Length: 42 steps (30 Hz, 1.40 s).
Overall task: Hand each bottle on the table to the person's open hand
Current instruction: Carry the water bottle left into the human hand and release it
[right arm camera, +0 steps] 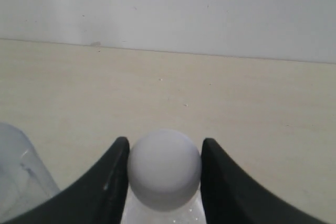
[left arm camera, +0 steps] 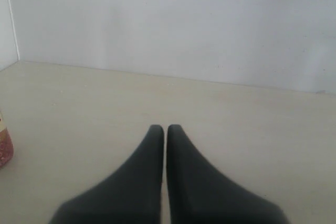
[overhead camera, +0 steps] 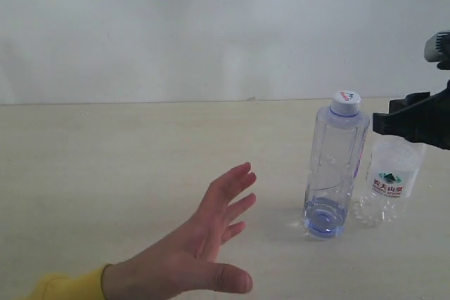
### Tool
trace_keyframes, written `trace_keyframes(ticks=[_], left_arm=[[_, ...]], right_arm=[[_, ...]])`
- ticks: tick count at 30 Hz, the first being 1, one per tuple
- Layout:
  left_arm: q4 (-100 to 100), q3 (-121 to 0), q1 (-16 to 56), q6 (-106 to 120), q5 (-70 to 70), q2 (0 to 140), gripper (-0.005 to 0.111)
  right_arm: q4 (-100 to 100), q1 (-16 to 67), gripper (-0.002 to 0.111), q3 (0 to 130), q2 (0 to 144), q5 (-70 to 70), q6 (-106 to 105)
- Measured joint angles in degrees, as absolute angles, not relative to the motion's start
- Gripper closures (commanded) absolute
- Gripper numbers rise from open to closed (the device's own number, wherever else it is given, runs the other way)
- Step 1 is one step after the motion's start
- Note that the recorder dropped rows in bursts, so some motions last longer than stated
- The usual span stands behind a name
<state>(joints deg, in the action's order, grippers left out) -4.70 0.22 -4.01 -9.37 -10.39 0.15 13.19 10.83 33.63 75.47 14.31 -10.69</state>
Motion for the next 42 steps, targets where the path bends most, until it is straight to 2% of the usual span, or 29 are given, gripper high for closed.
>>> trace_keyframes(ticks=[5, 12, 20, 25, 30, 35, 42], left_arm=[[-4.7, 0.22, -4.01, -9.37, -10.39, 0.15, 0.103], [-4.7, 0.22, -4.01, -9.37, -10.39, 0.15, 0.103], [-4.7, 0.22, -4.01, -9.37, -10.39, 0.15, 0.103], [-4.7, 0.22, -4.01, -9.37, -10.39, 0.15, 0.103], [-4.7, 0.22, -4.01, -9.37, -10.39, 0.15, 0.103], [-4.7, 0.22, -4.01, -9.37, -10.39, 0.15, 0.103], [-4.7, 0.22, -4.01, -9.37, -10.39, 0.15, 0.103]], right_arm=[[22.95, 10.83, 0.109, 33.63, 67.19, 5.74, -20.71], [24.5, 10.83, 0.109, 33.63, 54.05, -8.04, -20.74], [3.09, 10.83, 0.109, 33.63, 41.64, -25.49, 0.0], [4.13, 12.64, 0.109, 33.63, 35.81, -32.49, 0.0], [19.16, 17.36, 0.109, 33.63, 35.51, -32.3, -10.34], [25.73, 23.88, 0.109, 33.63, 41.49, -25.1, -16.36], [30.39, 41.77, 0.109, 33.63, 57.05, -6.49, -21.7]])
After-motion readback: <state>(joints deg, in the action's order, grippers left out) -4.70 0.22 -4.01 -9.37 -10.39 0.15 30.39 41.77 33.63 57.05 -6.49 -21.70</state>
